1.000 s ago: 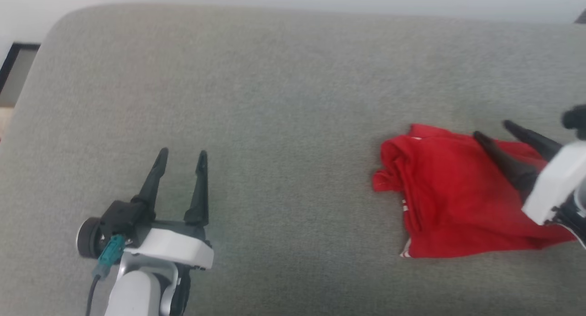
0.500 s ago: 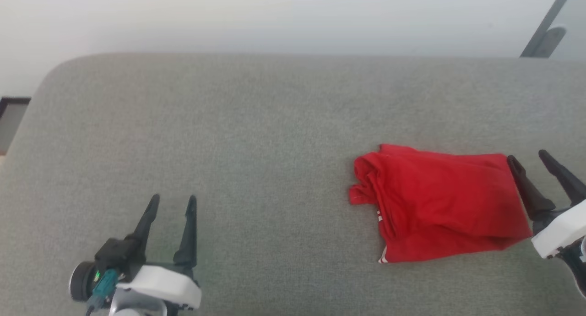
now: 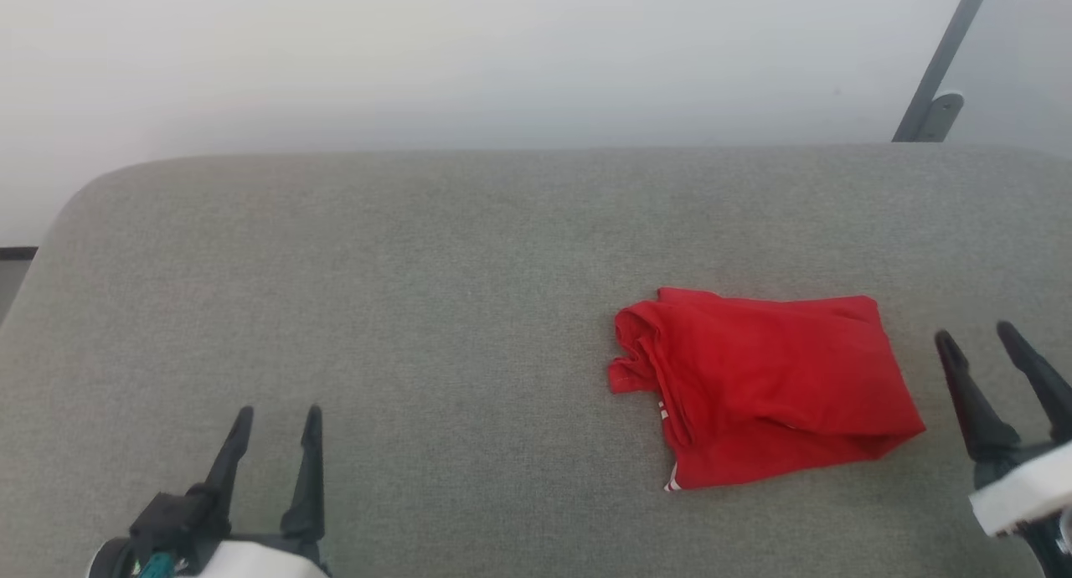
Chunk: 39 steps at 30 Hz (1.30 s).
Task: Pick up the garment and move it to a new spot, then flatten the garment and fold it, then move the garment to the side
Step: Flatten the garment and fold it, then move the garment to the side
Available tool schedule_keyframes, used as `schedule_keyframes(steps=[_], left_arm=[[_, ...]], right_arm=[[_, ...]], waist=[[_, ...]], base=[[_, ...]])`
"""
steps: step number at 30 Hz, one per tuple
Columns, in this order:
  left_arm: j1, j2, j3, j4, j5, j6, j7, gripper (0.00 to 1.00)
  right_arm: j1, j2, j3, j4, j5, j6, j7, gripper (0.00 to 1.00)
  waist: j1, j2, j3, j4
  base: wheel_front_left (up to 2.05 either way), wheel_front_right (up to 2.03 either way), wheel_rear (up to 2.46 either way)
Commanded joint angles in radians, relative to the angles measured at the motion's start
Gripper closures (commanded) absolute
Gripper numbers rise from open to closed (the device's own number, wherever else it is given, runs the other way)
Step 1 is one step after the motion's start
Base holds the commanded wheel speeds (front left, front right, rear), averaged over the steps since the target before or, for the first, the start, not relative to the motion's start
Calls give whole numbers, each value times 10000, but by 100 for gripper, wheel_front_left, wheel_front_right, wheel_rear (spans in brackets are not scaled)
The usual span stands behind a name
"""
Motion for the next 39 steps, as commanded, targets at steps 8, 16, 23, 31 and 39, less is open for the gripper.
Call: schedule_keyframes(steps=[8,16,23,31,39], left_arm=[[828,-83,217,-810,99,-23,-43,0],[919,-208,241,-984,24,-24,-43,0],[745,-261,227,-887,9,-24,-43,0],[-2,-349,-21,-824,54,-24,-43,0],[-1169,-376,-660,-614,-210,95,-43,0]], right_arm=[[1145,281,-978,-767,-234,0,-50,0],[1563,551,-1442,-1209,-363,0,9,0],[1460,690,-1515,-1405,-425,0,264,0],[-24,69,-1143,-1157,-143,0,2148,0],[-1945,-1356,-69,-736,633,-2,5429,0]], waist=[[0,-1,38,-104],[0,-1,140,-45],[0,-1,228,-23],[0,-1,1035,68],[0,-1,2057,264]], base=[[0,0,0],[0,0,0],[0,0,0],[0,0,0],[0,0,0]])
